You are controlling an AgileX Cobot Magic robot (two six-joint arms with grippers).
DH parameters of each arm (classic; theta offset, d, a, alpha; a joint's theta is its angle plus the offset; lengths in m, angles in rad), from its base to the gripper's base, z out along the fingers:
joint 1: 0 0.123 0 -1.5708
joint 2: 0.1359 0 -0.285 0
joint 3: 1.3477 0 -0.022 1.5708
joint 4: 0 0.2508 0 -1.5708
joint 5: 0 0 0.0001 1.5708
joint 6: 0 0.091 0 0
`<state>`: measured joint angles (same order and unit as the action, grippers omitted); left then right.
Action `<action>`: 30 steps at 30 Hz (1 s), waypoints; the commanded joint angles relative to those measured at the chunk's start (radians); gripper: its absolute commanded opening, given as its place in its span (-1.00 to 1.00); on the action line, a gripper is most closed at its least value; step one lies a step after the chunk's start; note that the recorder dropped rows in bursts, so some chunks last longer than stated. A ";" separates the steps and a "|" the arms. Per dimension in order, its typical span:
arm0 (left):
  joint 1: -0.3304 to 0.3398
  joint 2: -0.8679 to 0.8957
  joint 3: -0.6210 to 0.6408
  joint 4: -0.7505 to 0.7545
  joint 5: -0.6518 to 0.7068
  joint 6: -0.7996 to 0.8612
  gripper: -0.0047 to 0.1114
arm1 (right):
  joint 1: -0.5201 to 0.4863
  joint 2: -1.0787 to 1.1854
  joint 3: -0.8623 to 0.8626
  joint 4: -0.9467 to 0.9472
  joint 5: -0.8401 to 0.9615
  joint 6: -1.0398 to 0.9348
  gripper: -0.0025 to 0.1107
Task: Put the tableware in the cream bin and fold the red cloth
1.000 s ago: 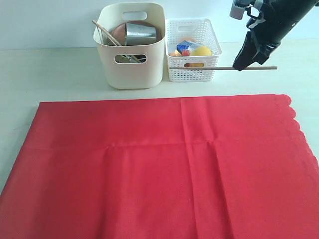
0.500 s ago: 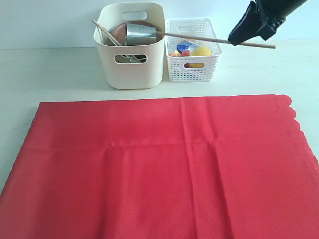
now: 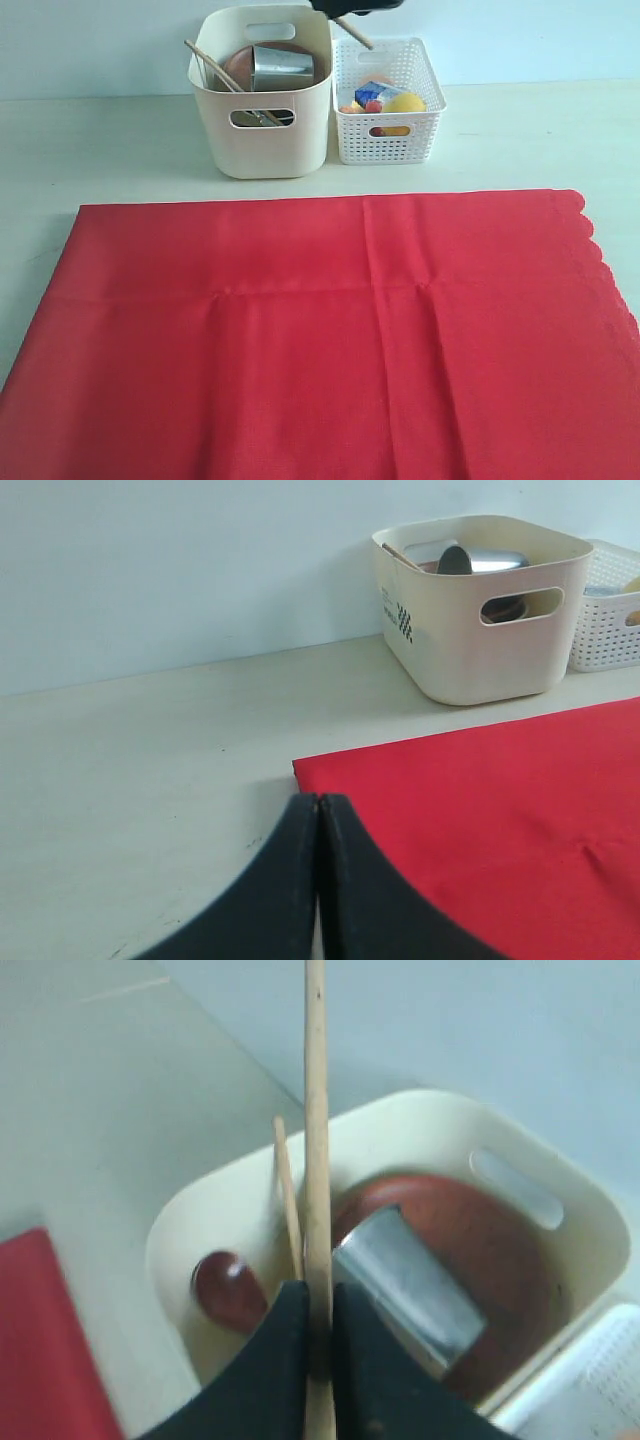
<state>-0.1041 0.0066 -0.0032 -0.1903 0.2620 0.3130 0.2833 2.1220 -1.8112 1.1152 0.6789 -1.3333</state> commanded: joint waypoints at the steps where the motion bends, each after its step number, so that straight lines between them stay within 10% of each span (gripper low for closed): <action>1: 0.001 -0.007 0.003 0.000 -0.002 0.000 -0.89 | 0.024 0.098 -0.125 0.075 -0.044 0.048 -0.96; 21: 0.001 -0.007 0.003 0.000 -0.002 0.000 -0.89 | 0.048 0.213 -0.162 0.397 -0.135 -0.179 -0.92; 30: 0.001 -0.007 0.003 0.000 -0.002 0.000 -0.89 | 0.066 0.213 -0.162 0.395 -0.226 -0.166 -0.16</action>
<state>-0.1041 0.0066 -0.0032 -0.1903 0.2638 0.3130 0.3456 2.3390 -1.9659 1.5012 0.4686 -1.5114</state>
